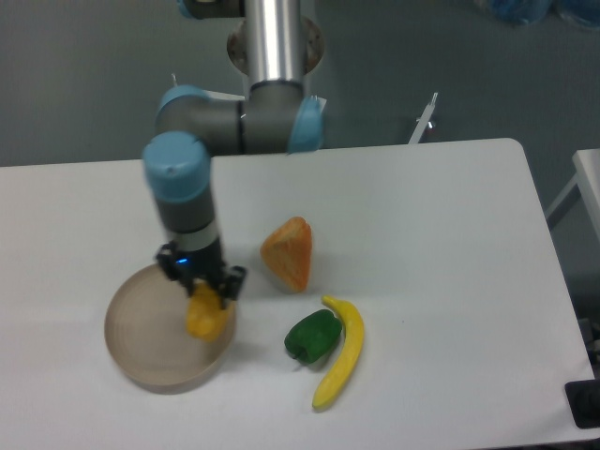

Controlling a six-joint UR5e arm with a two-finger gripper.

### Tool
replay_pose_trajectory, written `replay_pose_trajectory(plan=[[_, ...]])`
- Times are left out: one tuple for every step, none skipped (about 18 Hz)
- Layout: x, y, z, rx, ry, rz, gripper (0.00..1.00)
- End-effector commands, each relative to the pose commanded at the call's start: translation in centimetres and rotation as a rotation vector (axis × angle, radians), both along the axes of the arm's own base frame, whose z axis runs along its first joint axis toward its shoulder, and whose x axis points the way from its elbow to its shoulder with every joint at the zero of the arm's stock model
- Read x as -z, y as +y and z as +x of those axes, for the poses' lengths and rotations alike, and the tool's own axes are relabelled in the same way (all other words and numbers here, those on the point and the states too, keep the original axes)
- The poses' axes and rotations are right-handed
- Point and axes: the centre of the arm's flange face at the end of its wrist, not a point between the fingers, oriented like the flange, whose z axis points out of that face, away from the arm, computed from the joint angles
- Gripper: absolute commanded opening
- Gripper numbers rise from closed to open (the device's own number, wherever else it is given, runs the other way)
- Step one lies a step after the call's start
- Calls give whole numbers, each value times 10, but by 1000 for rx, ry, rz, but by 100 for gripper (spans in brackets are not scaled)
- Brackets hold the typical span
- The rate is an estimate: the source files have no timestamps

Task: Pick up the yellow pepper from the plate
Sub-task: 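Lift the yellow pepper off the plate and carry it beside the banana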

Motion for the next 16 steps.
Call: replay_pose_trajectory(plan=[[-2,-5,-20,18,13,-5,45],[-5,-9,-43,33,28,-5,45],[-8,-17,-73,61,49,-11,45],[-5,-21,-91,87,58,-20,45],[0,-19,-109,114,69,-31,45],[-2,-14,-123,109,78,-24,45],[-10,-17,-145,84,88,-12,45],[-13,-16,-152,78,82,-12,45],[-19,-14,-157,75,79,-16,45],[-20,-13,-168,64,74,-24,45],[-21,-14,-179,55,71,-28,45],[-22,-13,-186,64,74,-27,45],[-22,-14,-192,77,79,-30,45],[-19,-15,-195,88,81,-36,45],[-15,-14,-197,94,81,-41,45],[-10,-15,-204,88,78,-47,45]])
